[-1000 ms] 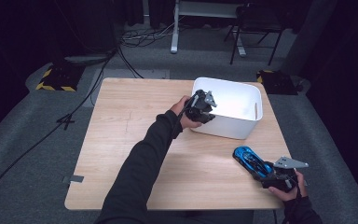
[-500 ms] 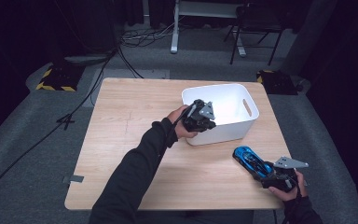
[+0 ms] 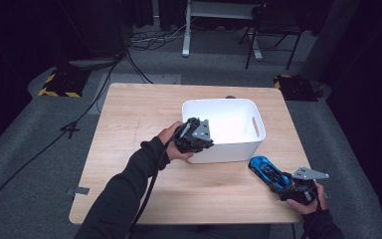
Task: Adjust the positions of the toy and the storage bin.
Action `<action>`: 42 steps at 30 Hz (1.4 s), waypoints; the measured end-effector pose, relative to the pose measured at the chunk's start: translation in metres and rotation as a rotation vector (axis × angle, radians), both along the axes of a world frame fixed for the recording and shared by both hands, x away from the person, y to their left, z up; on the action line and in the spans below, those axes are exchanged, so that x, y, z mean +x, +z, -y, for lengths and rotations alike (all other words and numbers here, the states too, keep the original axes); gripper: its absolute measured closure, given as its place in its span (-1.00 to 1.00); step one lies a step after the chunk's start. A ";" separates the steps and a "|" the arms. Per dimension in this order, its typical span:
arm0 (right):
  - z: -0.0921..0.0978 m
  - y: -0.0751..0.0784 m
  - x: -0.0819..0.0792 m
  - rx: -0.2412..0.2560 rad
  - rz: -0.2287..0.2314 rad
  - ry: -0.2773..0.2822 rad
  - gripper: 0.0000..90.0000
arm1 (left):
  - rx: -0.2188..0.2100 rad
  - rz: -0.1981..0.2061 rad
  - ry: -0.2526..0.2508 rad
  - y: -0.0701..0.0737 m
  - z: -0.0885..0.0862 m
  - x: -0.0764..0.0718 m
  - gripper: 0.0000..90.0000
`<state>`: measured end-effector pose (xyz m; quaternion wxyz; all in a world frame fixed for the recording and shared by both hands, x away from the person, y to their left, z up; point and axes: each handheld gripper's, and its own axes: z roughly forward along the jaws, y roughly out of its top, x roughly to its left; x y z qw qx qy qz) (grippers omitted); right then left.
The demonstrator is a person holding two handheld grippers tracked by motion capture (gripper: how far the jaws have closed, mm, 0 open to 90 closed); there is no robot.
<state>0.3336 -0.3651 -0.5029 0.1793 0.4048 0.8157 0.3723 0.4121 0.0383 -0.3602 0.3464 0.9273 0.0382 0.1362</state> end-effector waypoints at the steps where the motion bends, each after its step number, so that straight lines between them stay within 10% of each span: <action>1: 0.000 0.000 0.000 -0.001 0.000 0.000 -0.47 | -0.001 0.001 0.002 0.000 -0.002 -0.002 0.91; 13: 0.000 0.000 0.000 0.000 0.000 0.000 -0.47 | -0.100 0.046 0.091 0.004 -0.033 -0.017 0.70; 26: 0.001 0.000 0.000 -0.001 0.000 0.003 -0.48 | -0.254 0.047 0.296 0.008 -0.072 -0.030 -0.35; 42: 0.000 0.000 0.000 -0.002 -0.001 0.005 -0.48 | -0.261 0.007 0.410 -0.020 -0.110 -0.039 -0.62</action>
